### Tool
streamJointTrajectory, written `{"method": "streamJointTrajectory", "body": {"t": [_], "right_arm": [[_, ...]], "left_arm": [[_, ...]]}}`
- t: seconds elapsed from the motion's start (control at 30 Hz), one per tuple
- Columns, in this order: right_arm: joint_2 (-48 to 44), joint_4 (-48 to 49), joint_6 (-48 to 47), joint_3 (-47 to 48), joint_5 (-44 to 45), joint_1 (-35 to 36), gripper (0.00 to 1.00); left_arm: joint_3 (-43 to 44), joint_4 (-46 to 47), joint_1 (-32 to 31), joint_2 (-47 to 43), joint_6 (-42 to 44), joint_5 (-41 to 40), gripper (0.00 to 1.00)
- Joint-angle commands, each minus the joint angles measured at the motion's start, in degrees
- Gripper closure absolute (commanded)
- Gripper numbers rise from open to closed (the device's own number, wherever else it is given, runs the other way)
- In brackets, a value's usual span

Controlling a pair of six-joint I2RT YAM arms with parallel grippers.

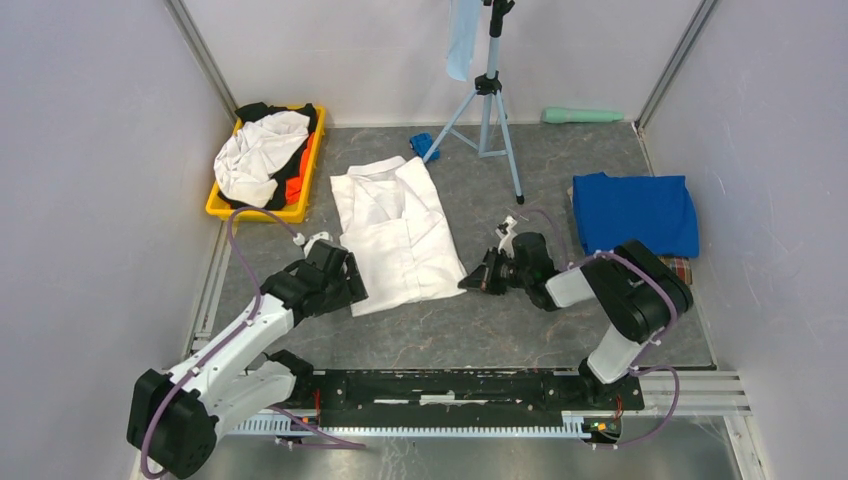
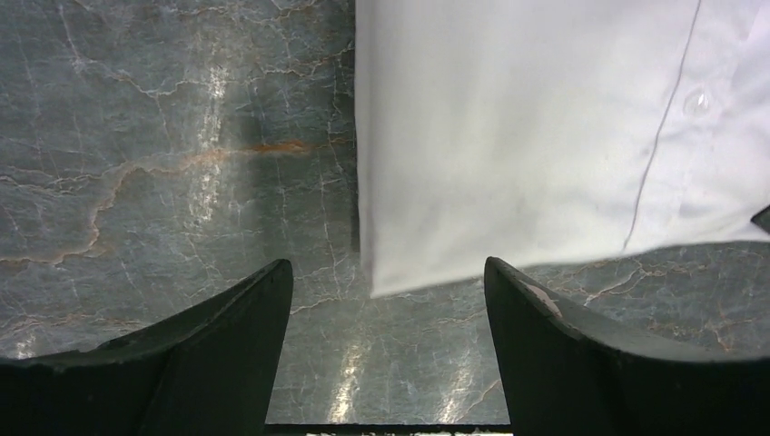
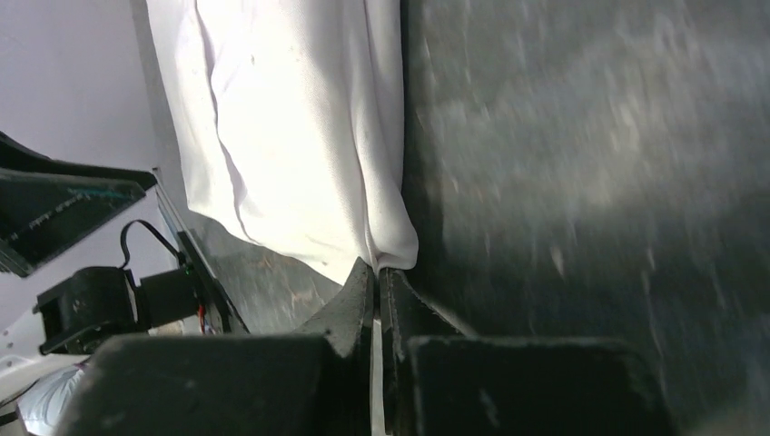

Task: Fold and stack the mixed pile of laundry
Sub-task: Fold the shirt.

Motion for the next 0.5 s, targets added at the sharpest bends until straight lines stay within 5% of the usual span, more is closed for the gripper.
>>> {"method": "streamJointTrajectory", "body": {"t": [0.0, 0.2, 0.47], "right_arm": [[-7.56, -2.7, 0.26, -7.55, 4.45, 0.15, 1.0], [-19.06, -4.92, 1.52, -16.82, 9.46, 0.86, 1.0], [-36.03, -11.93, 5.64, -26.08, 20.02, 6.7, 1.0]], "left_arm": [[-0.12, -1.49, -3.04, -1.61, -6.41, -3.93, 0.18], [-2.16, -4.37, -10.31, -3.99, -11.47, -2.48, 0.29], [-2.83, -7.73, -20.39, -3.92, -16.52, 1.49, 0.31]]}}
